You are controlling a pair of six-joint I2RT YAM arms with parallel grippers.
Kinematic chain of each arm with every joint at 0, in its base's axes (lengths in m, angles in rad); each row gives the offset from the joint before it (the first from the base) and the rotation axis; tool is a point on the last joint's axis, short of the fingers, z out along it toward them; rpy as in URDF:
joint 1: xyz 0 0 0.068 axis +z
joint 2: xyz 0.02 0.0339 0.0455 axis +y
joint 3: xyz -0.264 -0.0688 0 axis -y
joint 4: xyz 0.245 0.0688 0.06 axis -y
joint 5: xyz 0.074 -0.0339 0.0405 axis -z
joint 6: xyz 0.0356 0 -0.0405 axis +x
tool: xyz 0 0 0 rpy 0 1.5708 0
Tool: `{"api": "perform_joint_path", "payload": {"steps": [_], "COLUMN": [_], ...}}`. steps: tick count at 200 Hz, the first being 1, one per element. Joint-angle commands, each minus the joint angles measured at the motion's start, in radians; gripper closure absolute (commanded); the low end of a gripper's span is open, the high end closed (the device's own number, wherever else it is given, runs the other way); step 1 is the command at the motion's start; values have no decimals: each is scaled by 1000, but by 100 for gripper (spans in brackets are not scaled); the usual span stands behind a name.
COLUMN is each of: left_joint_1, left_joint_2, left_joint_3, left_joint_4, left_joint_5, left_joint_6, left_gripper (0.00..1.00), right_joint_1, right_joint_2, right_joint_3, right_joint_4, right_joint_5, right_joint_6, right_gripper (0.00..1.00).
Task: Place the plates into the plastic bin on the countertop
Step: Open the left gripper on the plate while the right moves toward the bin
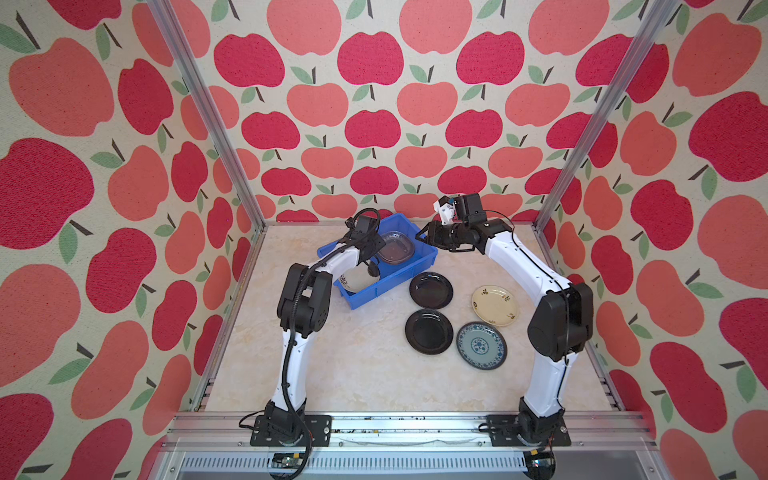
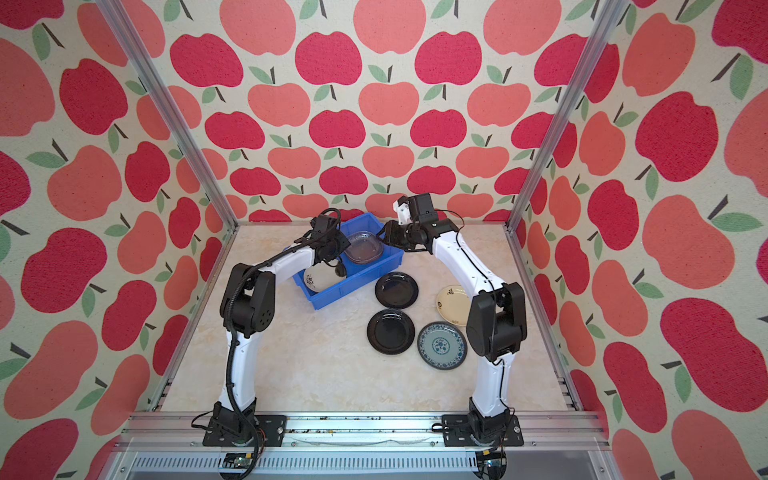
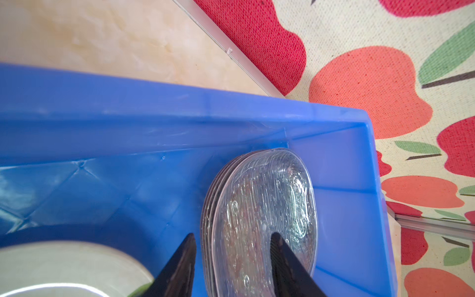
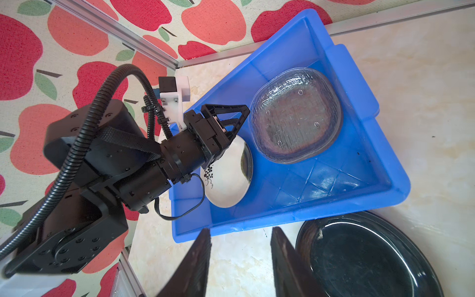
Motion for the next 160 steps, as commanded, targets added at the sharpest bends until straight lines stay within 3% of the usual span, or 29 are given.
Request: {"api": "perform_joint_path", "payload": {"steps": [1,60,116,160], "left_joint_1": [-8,-17,-52,-90], "left_joint_2": [-3,-308,-532,-704], "left_joint_3": [28,-210,-354,-503], "left_joint_4": [-10,116,63,9], "left_joint_5": [4,-29,11,67], "left_joint_6": [80,201,275,305], "left_gripper": [45,39,38,38], "right_joint_1": [1,36,122,184], "right_joint_2": [-26,-24,-31,-106], "right_joint_3": [-1,53,35,-91], "right_joint_4": [-14,-77,-97,-45], "right_joint_5": [-18,-2,50,80], "right_joint_6": [-42,-116,-135,-120], "right_gripper": [59,59,60,60]}}
